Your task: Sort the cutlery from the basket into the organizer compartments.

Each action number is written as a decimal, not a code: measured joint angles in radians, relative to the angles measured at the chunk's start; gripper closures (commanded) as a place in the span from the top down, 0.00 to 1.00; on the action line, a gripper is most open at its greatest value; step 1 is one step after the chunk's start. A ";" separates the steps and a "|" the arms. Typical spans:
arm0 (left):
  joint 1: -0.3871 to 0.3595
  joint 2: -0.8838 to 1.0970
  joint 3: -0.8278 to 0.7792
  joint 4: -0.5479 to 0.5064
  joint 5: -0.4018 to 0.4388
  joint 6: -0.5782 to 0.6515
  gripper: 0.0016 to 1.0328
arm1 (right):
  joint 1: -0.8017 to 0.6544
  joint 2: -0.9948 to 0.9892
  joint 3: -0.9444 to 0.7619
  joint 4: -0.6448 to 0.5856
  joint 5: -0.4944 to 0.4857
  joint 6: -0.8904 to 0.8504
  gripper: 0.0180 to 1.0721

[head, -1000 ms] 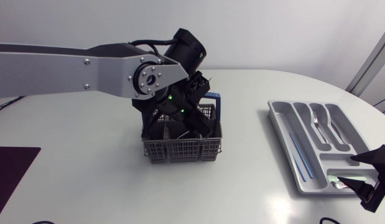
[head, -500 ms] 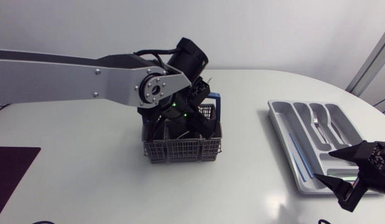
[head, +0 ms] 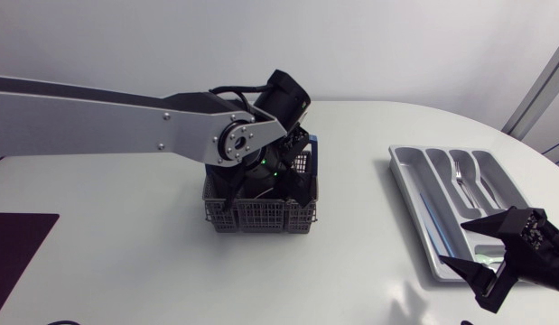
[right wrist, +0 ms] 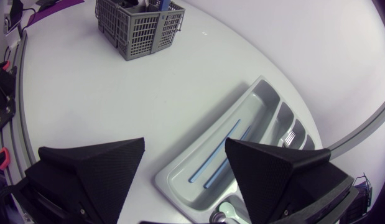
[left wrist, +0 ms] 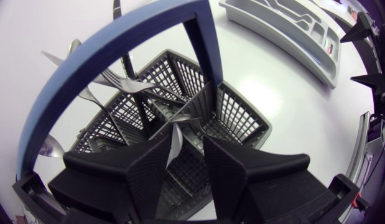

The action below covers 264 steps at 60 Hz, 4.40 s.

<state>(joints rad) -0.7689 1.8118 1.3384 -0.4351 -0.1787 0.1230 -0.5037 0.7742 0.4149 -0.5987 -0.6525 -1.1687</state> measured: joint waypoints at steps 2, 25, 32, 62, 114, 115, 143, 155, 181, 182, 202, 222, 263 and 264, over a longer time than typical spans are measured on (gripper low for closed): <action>0.000 0.004 -0.003 0.003 -0.014 0.000 0.37 | 0.006 -0.006 0.000 0.000 0.003 0.008 0.89; -0.026 -0.006 -0.131 0.218 -0.087 0.000 0.19 | 0.058 -0.054 -0.028 0.000 0.022 0.046 0.89; -0.034 -0.018 -0.161 0.256 -0.095 0.000 0.06 | 0.058 -0.066 -0.031 0.000 0.022 0.047 0.89; -0.055 -0.208 -0.271 0.271 -0.115 0.012 0.03 | 0.134 -0.113 -0.031 0.000 0.048 0.108 0.89; 0.015 -0.454 -0.209 0.073 0.679 0.053 0.03 | 0.746 -0.156 0.101 0.059 0.077 0.613 0.88; 0.016 -0.446 -0.205 0.072 0.697 0.053 0.03 | 0.755 -0.150 0.104 0.065 0.076 0.621 0.88; 0.055 -0.329 -0.100 -0.019 1.016 0.053 0.03 | 0.926 -0.014 0.163 0.181 0.029 0.743 0.55; 0.057 -0.313 -0.086 -0.032 1.064 0.053 0.03 | 0.945 -0.013 0.185 0.185 0.005 0.762 0.47; 0.057 -0.304 -0.086 -0.039 1.089 0.053 0.03 | 0.966 0.032 0.219 0.206 -0.033 0.784 0.16; 0.057 -0.304 -0.086 -0.039 1.090 0.053 0.03 | 0.967 0.032 0.219 0.206 -0.033 0.785 0.15; 0.061 -0.304 -0.086 -0.045 1.101 0.053 0.27 | 0.969 0.032 0.219 0.206 -0.032 0.805 0.06; 0.126 -0.308 -0.057 -0.015 1.020 0.048 0.69 | 0.953 0.014 0.218 0.173 -0.023 0.804 0.06; 0.044 -0.384 -0.244 0.095 0.356 0.431 0.71 | 0.188 -0.086 0.117 -0.035 0.039 0.259 0.06; 0.042 -0.383 -0.245 0.097 0.354 0.438 0.71 | 0.171 -0.086 0.117 -0.035 0.040 0.243 0.06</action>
<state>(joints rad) -0.7269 1.4288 1.0935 -0.3386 0.1753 0.5610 -0.3325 0.6880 0.5323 -0.6342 -0.6128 -0.9253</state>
